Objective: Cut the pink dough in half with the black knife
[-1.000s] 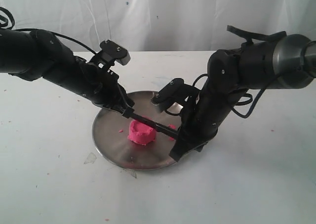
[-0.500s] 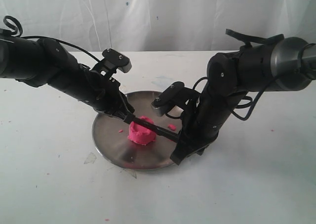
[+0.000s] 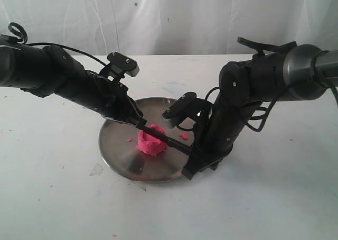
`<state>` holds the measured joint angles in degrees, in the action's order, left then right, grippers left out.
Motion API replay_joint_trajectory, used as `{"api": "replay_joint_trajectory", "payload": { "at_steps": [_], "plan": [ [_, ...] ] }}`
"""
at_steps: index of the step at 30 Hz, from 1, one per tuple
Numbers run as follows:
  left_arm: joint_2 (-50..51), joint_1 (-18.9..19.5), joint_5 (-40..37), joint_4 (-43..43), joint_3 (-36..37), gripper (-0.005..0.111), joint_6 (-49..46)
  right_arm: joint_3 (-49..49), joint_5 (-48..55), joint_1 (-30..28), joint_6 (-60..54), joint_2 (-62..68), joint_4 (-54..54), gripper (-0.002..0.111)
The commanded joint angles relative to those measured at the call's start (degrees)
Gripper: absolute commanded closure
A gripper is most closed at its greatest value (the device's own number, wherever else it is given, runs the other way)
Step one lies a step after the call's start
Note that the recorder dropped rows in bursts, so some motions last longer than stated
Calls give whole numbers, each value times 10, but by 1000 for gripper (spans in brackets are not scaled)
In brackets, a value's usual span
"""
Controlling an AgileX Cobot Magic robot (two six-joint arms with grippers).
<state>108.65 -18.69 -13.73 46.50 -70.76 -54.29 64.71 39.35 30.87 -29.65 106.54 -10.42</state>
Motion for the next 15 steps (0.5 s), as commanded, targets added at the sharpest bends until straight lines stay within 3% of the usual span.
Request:
{"api": "replay_joint_trajectory", "payload": {
  "at_steps": [1, 15],
  "plan": [
    [1, -2, 14, 20, 3, 107, -1, -2, -4, 1, 9, 0, 0, 108],
    [41, -2, 16, 32, 3, 107, -1, -2, -4, 1, 15, 0, 0, 108]
  ]
}}
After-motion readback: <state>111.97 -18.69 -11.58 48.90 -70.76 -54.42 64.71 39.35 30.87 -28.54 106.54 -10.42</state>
